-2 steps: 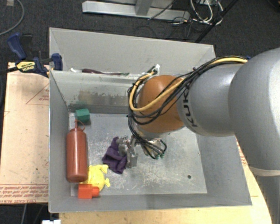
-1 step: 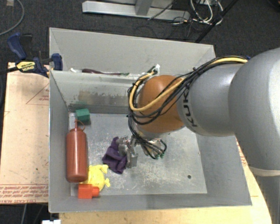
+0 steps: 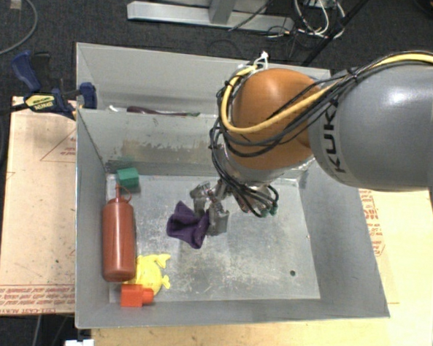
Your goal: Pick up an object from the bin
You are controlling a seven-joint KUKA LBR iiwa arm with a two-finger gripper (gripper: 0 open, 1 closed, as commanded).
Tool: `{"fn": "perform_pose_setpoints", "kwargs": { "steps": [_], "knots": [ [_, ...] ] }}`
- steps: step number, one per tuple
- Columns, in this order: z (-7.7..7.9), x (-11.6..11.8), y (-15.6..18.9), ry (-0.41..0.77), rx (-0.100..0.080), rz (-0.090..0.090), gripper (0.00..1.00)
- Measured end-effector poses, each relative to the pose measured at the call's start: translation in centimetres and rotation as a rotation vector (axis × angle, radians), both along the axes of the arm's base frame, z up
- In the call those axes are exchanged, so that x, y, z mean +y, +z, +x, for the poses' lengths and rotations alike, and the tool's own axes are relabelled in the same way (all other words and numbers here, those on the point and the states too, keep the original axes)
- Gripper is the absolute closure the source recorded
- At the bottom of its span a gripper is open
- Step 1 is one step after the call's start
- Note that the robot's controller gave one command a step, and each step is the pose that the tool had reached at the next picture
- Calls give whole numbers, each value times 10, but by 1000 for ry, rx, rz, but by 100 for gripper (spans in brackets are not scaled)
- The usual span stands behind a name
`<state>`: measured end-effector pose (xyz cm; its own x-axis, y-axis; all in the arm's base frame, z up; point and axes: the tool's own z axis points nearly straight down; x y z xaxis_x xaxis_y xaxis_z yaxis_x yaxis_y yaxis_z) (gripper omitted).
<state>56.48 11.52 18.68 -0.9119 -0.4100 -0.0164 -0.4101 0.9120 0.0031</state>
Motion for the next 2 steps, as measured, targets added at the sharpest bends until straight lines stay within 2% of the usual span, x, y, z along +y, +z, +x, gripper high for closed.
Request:
{"fn": "perform_pose_setpoints", "kwargs": {
  "steps": [1, 2],
  "knots": [
    [0, 0, 0, 0, 0, 0, 100],
    [6, -4, 151, -68, -7, 3, 100]
  ]
}}
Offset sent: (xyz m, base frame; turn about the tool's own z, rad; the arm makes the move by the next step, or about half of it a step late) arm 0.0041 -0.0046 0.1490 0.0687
